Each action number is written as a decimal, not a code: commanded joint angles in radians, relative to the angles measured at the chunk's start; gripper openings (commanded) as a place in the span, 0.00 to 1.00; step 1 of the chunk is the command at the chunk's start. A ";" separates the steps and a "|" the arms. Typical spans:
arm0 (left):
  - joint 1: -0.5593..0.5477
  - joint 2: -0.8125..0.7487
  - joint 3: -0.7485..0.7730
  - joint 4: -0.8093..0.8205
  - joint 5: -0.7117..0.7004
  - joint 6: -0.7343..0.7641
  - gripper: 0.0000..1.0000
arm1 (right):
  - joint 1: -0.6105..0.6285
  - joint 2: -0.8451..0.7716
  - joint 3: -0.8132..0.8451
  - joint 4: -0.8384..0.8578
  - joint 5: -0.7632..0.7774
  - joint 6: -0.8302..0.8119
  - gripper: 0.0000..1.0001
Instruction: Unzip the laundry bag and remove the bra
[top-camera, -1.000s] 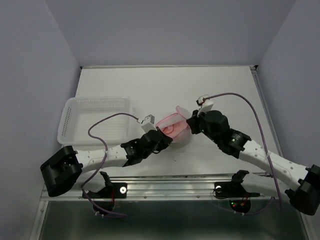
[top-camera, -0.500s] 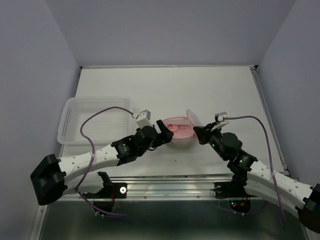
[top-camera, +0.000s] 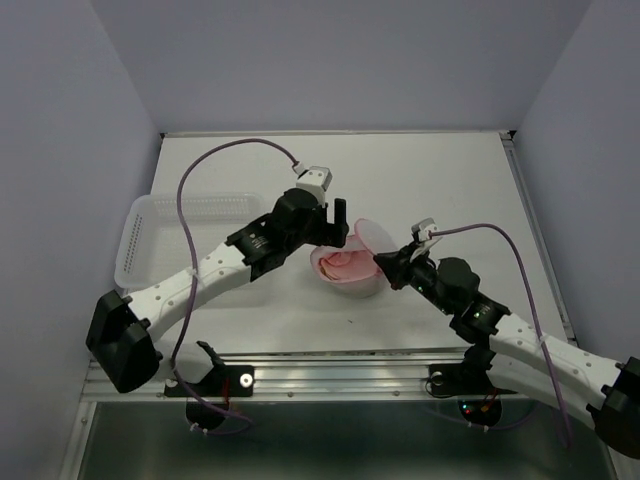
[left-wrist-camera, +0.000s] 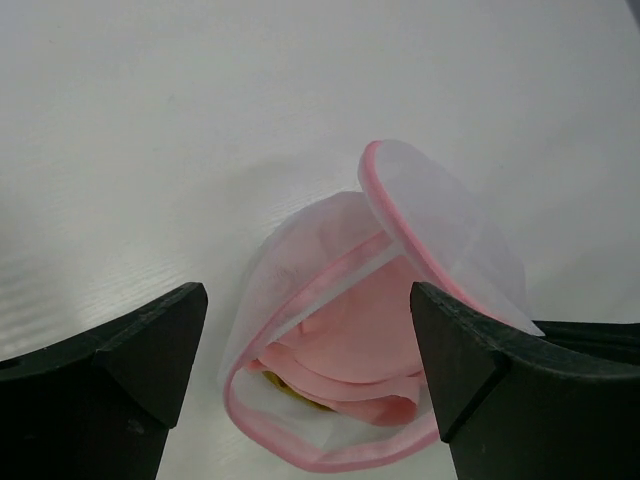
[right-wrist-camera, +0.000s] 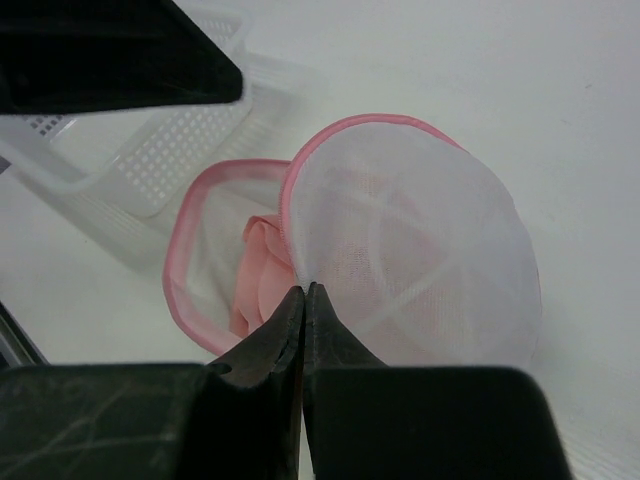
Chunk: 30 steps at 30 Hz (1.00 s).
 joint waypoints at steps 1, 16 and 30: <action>0.005 0.134 0.101 -0.075 0.131 0.225 0.95 | -0.003 0.013 0.066 0.056 -0.052 -0.033 0.01; 0.019 0.356 0.190 -0.066 0.147 0.329 0.50 | -0.003 0.009 0.078 0.047 -0.040 -0.036 0.01; 0.040 0.193 0.052 -0.071 -0.071 -0.002 0.00 | -0.003 -0.189 -0.044 0.148 0.299 0.088 0.01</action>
